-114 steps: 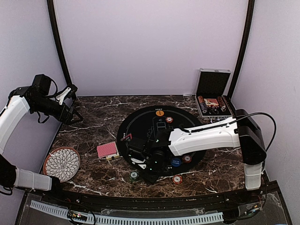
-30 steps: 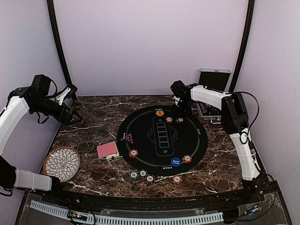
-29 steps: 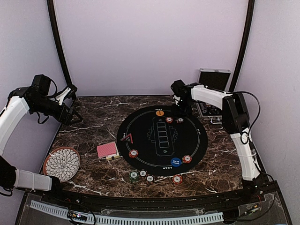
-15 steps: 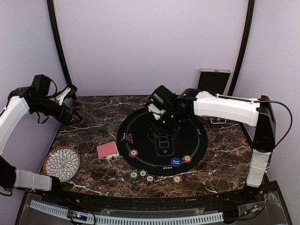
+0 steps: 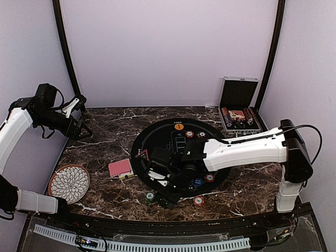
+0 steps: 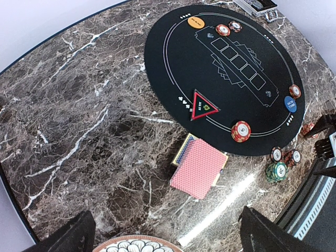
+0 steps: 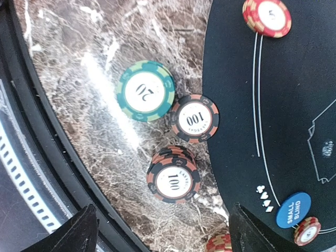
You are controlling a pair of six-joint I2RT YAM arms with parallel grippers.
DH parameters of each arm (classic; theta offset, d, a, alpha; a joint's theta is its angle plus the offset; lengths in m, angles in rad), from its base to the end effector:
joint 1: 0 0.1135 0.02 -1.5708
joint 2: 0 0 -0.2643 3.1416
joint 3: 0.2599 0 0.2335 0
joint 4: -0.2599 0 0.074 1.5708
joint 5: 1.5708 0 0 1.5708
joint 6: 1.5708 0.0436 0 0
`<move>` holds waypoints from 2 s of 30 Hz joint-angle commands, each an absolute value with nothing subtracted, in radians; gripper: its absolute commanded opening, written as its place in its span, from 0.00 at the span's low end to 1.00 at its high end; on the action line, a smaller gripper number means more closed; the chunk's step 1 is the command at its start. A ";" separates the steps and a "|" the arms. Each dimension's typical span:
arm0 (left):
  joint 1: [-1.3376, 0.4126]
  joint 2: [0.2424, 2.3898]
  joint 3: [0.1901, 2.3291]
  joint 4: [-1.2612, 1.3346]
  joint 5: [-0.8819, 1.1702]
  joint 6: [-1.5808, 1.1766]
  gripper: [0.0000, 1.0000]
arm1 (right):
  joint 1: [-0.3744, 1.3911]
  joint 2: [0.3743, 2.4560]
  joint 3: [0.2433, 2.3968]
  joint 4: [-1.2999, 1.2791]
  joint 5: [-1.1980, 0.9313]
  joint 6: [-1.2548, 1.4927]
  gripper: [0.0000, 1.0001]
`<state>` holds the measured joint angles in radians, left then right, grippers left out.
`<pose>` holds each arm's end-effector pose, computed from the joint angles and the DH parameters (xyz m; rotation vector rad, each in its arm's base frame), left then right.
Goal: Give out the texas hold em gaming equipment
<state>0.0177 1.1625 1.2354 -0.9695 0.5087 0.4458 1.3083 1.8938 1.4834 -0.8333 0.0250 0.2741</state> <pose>0.2061 -0.0176 0.3448 0.7077 2.2487 -0.4051 0.0977 0.3595 0.2178 -1.4174 2.5043 0.3124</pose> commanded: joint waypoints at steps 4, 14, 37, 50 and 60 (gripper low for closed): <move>0.021 1.131 1.253 -1.005 0.519 0.455 0.99 | 1.316 1.964 1.496 -0.824 -0.022 0.251 0.87; 0.021 1.130 1.252 -1.005 0.515 0.456 0.99 | 1.315 2.013 1.516 -0.822 -0.009 0.237 0.76; 0.021 1.129 1.248 -1.003 0.512 0.456 0.99 | 1.315 2.035 1.543 -0.823 0.026 0.238 0.42; 0.020 1.126 1.246 -1.002 0.514 0.453 0.99 | 1.315 2.007 1.581 -0.866 0.058 0.244 0.17; 0.021 1.124 1.243 -1.001 0.518 0.451 0.99 | 1.180 2.039 1.764 -0.906 0.107 0.254 0.17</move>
